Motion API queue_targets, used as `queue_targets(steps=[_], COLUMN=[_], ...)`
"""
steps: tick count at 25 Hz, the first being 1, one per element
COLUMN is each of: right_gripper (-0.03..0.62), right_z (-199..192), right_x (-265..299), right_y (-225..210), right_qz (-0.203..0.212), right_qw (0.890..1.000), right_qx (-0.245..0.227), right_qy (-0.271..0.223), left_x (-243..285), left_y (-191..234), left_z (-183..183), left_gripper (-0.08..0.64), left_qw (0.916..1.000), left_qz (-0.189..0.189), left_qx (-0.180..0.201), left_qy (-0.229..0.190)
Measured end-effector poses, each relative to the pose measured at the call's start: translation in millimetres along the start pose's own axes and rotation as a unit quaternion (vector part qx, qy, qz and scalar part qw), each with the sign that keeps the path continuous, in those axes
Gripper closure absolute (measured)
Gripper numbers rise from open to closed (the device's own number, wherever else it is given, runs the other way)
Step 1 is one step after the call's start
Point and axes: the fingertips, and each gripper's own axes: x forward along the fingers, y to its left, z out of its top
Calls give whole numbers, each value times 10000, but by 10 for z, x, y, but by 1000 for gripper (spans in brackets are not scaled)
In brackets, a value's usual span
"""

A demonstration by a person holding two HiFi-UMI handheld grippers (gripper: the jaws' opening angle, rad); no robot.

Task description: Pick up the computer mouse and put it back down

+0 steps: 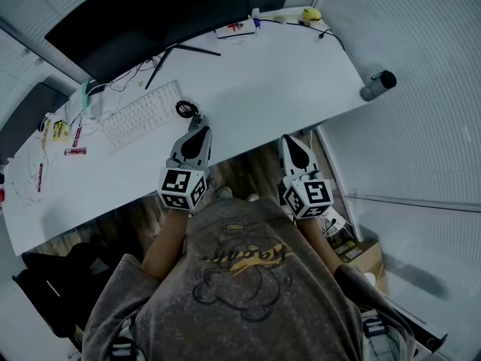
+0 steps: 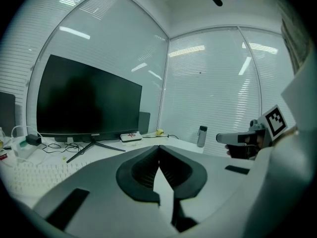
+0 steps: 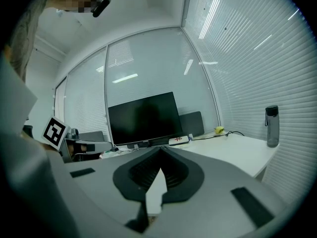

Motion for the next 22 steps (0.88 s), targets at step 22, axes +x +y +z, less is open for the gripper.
queue_targets(steps=[22], right_gripper=[588], right_z=[-32], right_x=[15], right_y=[70], right_qz=[84], right_qw=[10000], right_qx=[44], right_qy=[19], left_x=[-41], left_y=[41], left_z=[-73], left_gripper=[541], left_qw=[9998], left_qz=[75], left_qx=[-131], left_qy=[98])
